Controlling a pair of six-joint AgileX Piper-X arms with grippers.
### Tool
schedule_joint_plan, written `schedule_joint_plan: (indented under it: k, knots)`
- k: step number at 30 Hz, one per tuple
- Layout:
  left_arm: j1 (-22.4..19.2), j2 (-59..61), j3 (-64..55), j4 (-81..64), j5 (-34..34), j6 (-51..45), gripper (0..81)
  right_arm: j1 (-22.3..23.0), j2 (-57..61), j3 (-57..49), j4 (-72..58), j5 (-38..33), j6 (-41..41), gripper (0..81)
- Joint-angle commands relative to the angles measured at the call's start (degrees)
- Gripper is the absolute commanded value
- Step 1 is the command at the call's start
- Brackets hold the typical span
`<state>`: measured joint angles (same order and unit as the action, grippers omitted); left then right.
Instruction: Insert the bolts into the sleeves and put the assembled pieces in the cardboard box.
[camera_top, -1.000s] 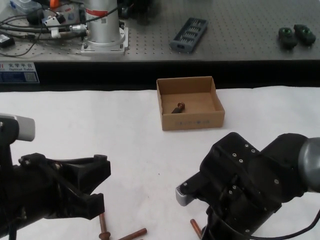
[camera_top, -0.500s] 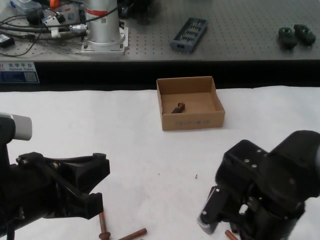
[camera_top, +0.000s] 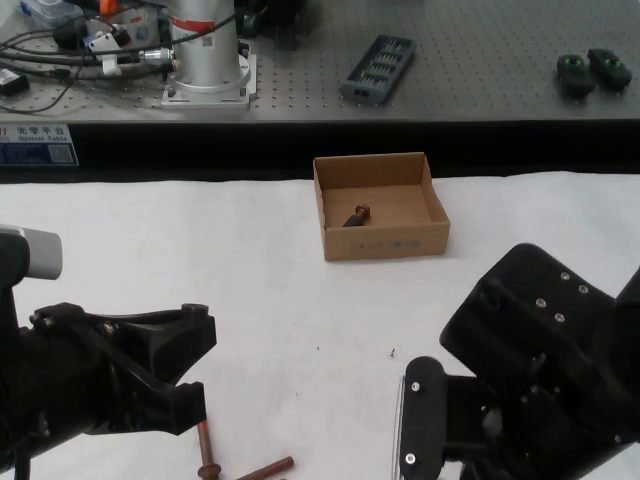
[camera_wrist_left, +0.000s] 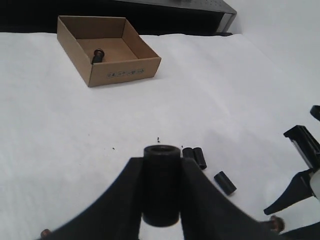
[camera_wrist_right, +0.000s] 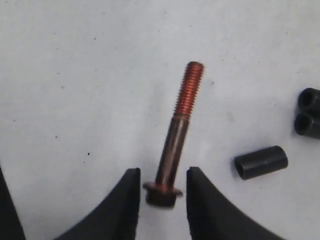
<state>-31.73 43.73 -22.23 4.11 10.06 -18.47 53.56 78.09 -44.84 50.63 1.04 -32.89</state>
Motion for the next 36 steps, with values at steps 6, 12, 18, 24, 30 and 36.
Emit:
schedule_joint_plan:
  k: [6,12,18,24,30,36]
  knots:
    - [0.19,-0.54,-0.27,-0.32,-0.46,0.46,7.3,0.4,-0.72,-0.21,0.69,2.85,2.57,34.0]
    - [0.19,-0.54,-0.27,-0.32,-0.46,0.46,7.3,0.4,-0.72,-0.21,0.69,-4.77,25.43,21.0]
    - [0.19,-0.54,-0.27,-0.32,-0.46,0.46,7.3,0.4,-0.72,-0.21,0.88,-9.31,43.71,0.5]
    - [0.19,-0.54,-0.27,-0.32,-0.46,-0.48,7.3,0.4,-0.54,0.05,0.87,-10.35,54.2,3.7]
    - [0.19,-0.54,-0.27,-0.32,-0.46,-1.34,7.3,0.4,2.14,3.58,-1.6,-12.32,56.24,3.7]
    - [0.19,-0.54,-0.27,-0.32,-0.46,-1.34,7.3,0.4,6.92,5.25,-4.56,-12.32,54.71,3.7]
